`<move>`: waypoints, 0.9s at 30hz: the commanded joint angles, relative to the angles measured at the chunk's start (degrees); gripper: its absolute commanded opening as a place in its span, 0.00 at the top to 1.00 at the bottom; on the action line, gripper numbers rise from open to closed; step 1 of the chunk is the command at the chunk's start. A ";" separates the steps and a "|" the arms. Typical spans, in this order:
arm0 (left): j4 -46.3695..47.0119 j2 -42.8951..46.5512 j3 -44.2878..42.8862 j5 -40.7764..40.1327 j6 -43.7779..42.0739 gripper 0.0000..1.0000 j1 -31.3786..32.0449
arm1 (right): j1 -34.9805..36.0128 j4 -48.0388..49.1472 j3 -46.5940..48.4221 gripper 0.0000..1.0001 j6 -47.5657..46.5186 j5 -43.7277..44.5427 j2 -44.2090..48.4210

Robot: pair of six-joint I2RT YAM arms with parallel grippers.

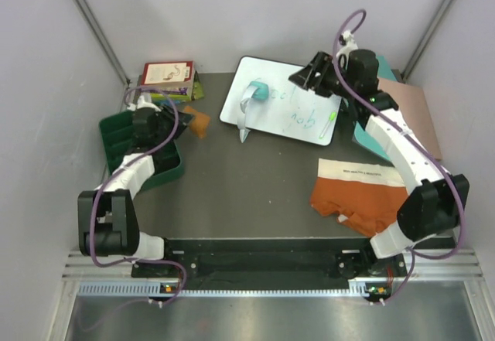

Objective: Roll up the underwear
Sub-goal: Place the underwear in the storage box.

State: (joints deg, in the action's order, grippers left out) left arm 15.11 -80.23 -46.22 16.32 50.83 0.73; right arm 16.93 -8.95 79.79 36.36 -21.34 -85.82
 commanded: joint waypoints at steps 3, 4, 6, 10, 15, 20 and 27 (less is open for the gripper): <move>-1.58 -1.34 -2.04 -3.98 -3.19 1.00 -7.67 | -0.14 -14.77 16.79 0.34 -6.74 4.21 -8.92; -1.75 -1.16 -1.69 -5.58 -4.58 1.00 -7.68 | -0.14 -16.00 18.20 0.34 -7.09 3.33 -9.97; -1.67 -0.90 -0.54 -7.78 -4.60 1.00 -8.55 | -0.14 -19.24 21.71 0.34 -7.09 1.93 -12.52; -3.16 0.76 1.47 -12.69 -4.07 1.00 -8.99 | -0.14 -24.18 30.04 0.34 -6.31 -2.37 -17.09; -6.32 4.63 5.17 -19.56 -2.40 1.00 -9.17 | -0.14 -30.16 39.38 0.34 -6.39 -5.98 -23.24; -7.46 8.06 8.68 -23.16 -0.29 1.00 -9.08 | -0.14 -30.60 42.73 0.34 -4.63 -9.33 -25.01; -9.04 9.22 11.23 -26.95 3.04 1.00 -9.35 | -0.14 -31.48 46.77 0.34 -3.76 -11.96 -27.03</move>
State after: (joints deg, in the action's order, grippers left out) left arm 8.36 -71.40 -36.45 -6.02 52.23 -7.92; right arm 16.73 -40.23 122.65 31.68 -30.33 -111.59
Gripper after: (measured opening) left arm 0.383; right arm 0.660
